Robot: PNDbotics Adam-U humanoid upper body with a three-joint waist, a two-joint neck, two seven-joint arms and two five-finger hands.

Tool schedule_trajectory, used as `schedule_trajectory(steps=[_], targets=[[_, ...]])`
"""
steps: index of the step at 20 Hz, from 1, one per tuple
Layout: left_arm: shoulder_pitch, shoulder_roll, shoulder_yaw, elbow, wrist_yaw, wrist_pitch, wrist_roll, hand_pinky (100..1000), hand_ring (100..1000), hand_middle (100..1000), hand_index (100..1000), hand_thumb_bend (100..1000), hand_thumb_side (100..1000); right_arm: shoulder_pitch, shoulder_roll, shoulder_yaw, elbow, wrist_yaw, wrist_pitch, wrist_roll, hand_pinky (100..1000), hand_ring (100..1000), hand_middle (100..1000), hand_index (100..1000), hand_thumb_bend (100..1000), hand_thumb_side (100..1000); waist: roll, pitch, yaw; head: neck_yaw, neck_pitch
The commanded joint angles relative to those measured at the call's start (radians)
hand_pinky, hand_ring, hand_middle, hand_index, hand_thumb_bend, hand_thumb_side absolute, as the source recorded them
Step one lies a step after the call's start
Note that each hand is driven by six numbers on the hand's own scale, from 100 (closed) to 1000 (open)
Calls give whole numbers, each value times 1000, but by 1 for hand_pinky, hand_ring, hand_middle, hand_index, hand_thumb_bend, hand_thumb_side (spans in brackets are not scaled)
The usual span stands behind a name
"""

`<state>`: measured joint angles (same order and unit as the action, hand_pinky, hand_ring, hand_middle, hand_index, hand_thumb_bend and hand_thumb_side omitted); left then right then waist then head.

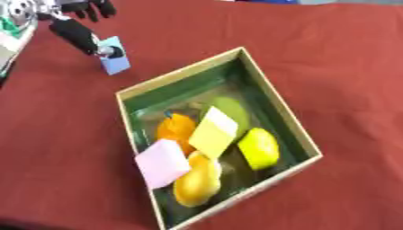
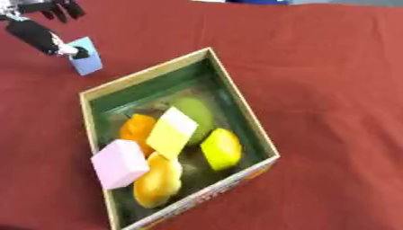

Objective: Pick up objects on the table and place them in the box.

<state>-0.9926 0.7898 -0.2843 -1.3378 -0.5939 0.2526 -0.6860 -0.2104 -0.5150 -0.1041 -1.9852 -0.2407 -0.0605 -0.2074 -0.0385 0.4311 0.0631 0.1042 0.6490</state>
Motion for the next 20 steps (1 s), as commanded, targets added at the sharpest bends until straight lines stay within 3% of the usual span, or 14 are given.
schedule_trajectory(steps=[1,4,11,20], targets=[[-32,3,22,71,-40,-28,11,861,811,799,873,572,322,-7,-15,-3,-15,3,3,0,837,800,691,828,100,741,3,-19,1,1,-16],[-45,-12,29,149,-67,-66,34,866,820,814,878,576,286,-6,-13,-4,-15,4,4,-1,837,800,691,828,100,742,2,-16,-1,1,-18],[-52,-35,37,219,-65,-98,48,860,814,806,876,553,319,-8,-9,-4,-15,9,4,-2,836,800,691,828,100,743,-1,-8,-5,5,-21],[-58,-51,39,230,-45,-95,69,822,736,685,804,432,292,-7,-5,-4,-15,17,5,-9,836,800,691,829,100,748,-3,1,-9,7,-19]])
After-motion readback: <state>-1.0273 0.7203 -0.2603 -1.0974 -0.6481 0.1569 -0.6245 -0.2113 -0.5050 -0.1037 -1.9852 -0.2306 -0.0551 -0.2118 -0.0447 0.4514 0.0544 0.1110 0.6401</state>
